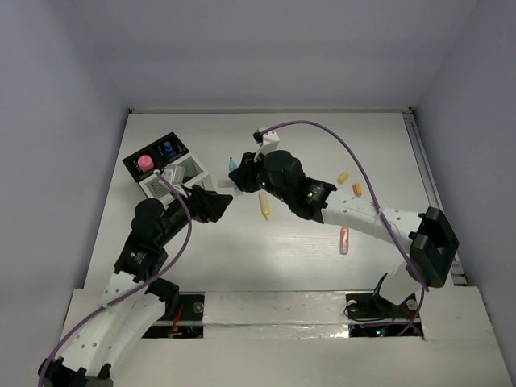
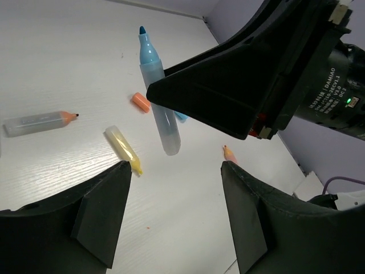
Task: Sort the stationery into containers
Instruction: Pick up the pen from the center of the board.
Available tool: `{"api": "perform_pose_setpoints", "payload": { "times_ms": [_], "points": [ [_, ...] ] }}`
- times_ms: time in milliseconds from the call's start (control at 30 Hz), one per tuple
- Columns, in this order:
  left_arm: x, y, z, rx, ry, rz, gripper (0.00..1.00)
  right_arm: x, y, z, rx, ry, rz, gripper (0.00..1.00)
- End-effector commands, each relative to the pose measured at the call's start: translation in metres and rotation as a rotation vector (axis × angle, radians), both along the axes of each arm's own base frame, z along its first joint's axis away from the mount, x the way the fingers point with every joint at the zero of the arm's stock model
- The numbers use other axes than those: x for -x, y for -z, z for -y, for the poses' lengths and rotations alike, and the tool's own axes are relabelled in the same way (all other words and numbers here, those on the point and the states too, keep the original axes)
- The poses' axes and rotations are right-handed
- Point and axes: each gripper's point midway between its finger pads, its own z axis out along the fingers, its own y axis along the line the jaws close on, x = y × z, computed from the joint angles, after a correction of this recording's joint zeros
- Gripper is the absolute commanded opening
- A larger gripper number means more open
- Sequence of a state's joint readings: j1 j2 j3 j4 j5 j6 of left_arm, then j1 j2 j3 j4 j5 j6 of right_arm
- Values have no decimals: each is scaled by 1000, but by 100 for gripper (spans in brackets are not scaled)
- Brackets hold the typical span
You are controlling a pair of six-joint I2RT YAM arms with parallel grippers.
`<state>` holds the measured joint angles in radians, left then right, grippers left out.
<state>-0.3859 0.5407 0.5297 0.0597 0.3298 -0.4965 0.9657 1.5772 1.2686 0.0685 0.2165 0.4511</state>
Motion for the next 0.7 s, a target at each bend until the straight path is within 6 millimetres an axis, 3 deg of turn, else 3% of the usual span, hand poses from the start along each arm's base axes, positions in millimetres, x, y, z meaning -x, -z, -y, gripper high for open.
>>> {"api": "perform_pose_setpoints", "payload": {
  "times_ms": [0, 267, 400, 667],
  "points": [
    [-9, -15, 4, 45, -13, 45, 61, 6, -37, -14, -113, -53, 53, 10],
    [-17, -2, 10, 42, -38, 12, 53, 18, -41, -24, -172, -126, 33, 10],
    [-20, 6, 23, 29, -40, 0, 52, 23, -41, -26, -182, -150, 24, 11],
    [-27, 5, 26, 23, -83, 20, 47, 29, -32, -25, -175, -171, 2, 12]
  ]
}}
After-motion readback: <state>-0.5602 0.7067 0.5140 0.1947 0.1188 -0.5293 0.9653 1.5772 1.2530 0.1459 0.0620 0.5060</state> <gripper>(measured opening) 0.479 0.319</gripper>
